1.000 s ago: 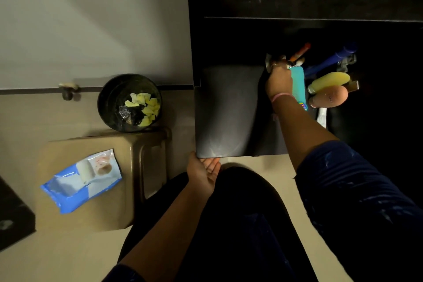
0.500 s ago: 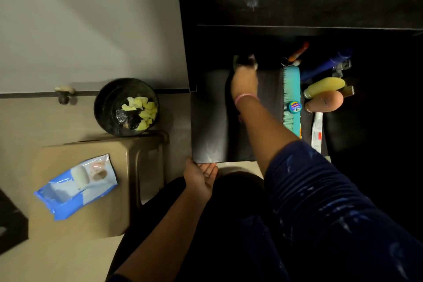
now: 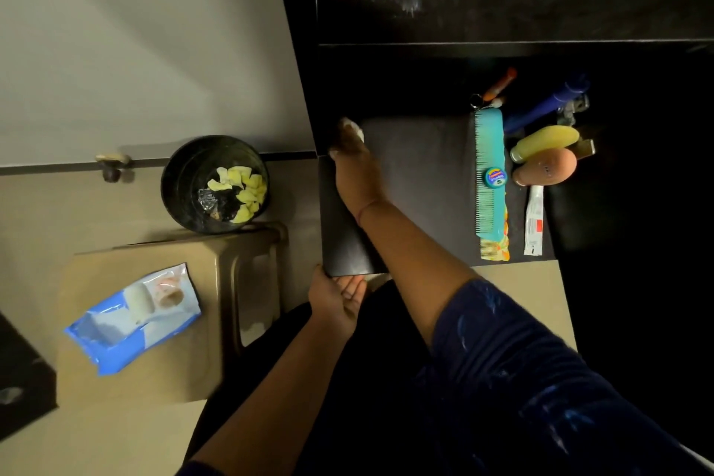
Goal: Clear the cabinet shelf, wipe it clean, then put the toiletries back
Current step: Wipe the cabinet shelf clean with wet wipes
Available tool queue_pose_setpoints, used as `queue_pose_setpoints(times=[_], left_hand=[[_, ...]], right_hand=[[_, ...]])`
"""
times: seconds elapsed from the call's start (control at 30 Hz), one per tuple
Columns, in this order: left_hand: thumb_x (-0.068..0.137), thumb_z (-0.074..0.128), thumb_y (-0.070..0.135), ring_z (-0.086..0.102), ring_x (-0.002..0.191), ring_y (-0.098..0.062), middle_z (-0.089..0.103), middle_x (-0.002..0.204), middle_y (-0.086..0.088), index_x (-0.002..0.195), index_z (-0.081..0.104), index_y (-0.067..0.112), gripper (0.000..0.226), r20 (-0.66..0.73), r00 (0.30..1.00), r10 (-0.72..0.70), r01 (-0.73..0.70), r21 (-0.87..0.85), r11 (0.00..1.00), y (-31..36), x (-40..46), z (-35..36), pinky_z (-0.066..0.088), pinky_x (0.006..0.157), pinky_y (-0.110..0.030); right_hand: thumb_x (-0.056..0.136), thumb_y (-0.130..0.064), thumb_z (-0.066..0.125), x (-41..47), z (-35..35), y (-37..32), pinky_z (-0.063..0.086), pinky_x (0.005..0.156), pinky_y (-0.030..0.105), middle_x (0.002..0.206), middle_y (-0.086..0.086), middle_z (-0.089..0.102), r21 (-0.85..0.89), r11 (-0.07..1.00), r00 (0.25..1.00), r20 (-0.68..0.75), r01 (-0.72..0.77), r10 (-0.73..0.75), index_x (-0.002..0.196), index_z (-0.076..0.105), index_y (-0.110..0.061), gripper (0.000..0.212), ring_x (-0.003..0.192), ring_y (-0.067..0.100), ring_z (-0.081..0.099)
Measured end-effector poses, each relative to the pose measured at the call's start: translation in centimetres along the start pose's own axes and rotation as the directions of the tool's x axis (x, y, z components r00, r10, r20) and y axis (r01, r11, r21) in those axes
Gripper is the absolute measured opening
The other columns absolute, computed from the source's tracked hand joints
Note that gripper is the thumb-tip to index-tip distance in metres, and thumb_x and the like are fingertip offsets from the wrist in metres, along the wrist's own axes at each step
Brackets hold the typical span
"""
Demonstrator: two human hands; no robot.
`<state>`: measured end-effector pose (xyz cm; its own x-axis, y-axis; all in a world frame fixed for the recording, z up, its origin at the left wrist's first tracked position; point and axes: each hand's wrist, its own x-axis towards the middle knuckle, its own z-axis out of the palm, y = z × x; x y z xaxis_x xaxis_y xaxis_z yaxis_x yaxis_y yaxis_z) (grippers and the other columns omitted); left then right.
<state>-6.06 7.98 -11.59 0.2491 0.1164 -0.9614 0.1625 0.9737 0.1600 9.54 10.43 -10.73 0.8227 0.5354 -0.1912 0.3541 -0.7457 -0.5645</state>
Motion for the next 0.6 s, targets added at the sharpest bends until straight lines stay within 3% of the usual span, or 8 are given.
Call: queue_pose_setpoints(times=[0.07,0.13,0.27,0.4,0.43,0.53,0.57,0.6], left_hand=[[0.099,0.023,0.031,0.031,0.025,-0.008,0.03,0.032,0.006,0.056,0.033,0.02,0.045,-0.013,1.0,-0.001,0.001,0.001,1.0,0.1,0.4,-0.1,0.038,0.036,-0.013],[0.1,0.024,0.031,0.039,0.028,-0.009,0.038,0.034,0.004,0.056,0.045,0.019,0.05,-0.005,1.0,0.011,-0.012,-0.012,1.0,0.3,0.4,0.0,0.039,0.036,-0.013],[0.102,0.02,0.035,0.04,0.028,-0.007,0.04,0.034,0.005,0.061,0.049,0.017,0.053,0.004,1.0,0.027,-0.026,-0.034,0.999,0.0,0.3,0.0,0.037,0.036,-0.011],[0.101,0.026,0.03,0.035,0.021,-0.004,0.035,0.027,0.006,0.061,0.038,0.015,0.045,-0.068,0.997,0.027,-0.023,0.058,0.998,0.4,-0.1,0.1,0.031,0.03,-0.007],[0.1,0.03,0.027,0.04,0.024,-0.005,0.041,0.03,0.004,0.063,0.042,0.012,0.042,-0.083,0.996,0.033,-0.027,0.073,0.997,0.5,-0.1,0.0,0.034,0.032,-0.007],[0.096,0.034,0.027,0.052,0.038,-0.011,0.055,0.044,0.001,0.07,0.05,0.01,0.034,-0.03,1.0,0.004,-0.001,0.075,0.997,0.5,0.0,-0.5,0.044,0.041,-0.013],[0.098,0.031,0.028,0.058,0.041,-0.016,0.061,0.049,0.002,0.074,0.052,0.012,0.035,-0.019,1.0,-0.008,0.009,0.062,0.998,0.6,0.0,-0.6,0.049,0.046,-0.014],[0.099,0.027,0.029,0.067,0.056,-0.026,0.071,0.066,-0.001,0.086,0.057,0.018,0.035,0.001,1.0,-0.022,0.022,0.081,0.996,0.7,0.0,-0.7,0.055,0.06,-0.017]], right_hand=[[0.095,0.004,0.032,-2.8,0.7,0.9,0.005,0.116,0.025,0.153,0.016,0.025,-0.054,0.992,0.991,0.068,0.116,-0.112,0.142,0.033,-0.001,0.047,0.144,0.027,0.018],[0.092,0.007,0.026,-6.2,0.6,1.8,-0.002,0.114,0.022,0.156,0.012,0.018,-0.103,0.973,0.968,0.165,0.205,-0.186,0.146,0.026,-0.006,0.055,0.146,0.023,0.013],[0.08,-0.004,0.023,-12.1,-0.8,2.2,0.013,0.115,0.02,0.137,0.006,0.053,-0.193,0.91,0.913,0.26,0.368,-0.314,0.127,0.056,-0.01,0.058,0.129,0.017,0.048],[0.076,-0.004,0.052,-16.1,-0.9,3.6,-0.013,0.111,0.011,0.128,0.002,0.061,-0.28,0.851,0.858,0.406,0.445,-0.315,0.121,0.063,-0.01,0.047,0.119,0.015,0.057],[0.076,-0.007,0.057,-17.2,-0.9,4.4,-0.013,0.113,0.013,0.129,0.002,0.06,-0.296,0.827,0.842,0.422,0.479,-0.336,0.122,0.062,-0.009,0.046,0.12,0.015,0.056],[0.081,-0.013,0.038,-18.8,-1.9,5.8,-0.009,0.115,0.021,0.128,0.002,0.061,-0.358,0.744,0.788,0.503,0.564,-0.355,0.12,0.063,-0.01,0.046,0.12,0.015,0.057],[0.081,-0.014,0.035,-18.6,-2.7,6.0,-0.009,0.115,0.018,0.126,0.002,0.063,-0.332,0.761,0.793,0.486,0.557,-0.368,0.118,0.065,-0.01,0.048,0.118,0.015,0.058],[0.08,-0.013,0.035,-18.0,-3.4,6.1,-0.006,0.114,0.015,0.124,0.004,0.064,-0.277,0.798,0.805,0.452,0.536,-0.384,0.116,0.066,-0.009,0.048,0.115,0.017,0.06]])
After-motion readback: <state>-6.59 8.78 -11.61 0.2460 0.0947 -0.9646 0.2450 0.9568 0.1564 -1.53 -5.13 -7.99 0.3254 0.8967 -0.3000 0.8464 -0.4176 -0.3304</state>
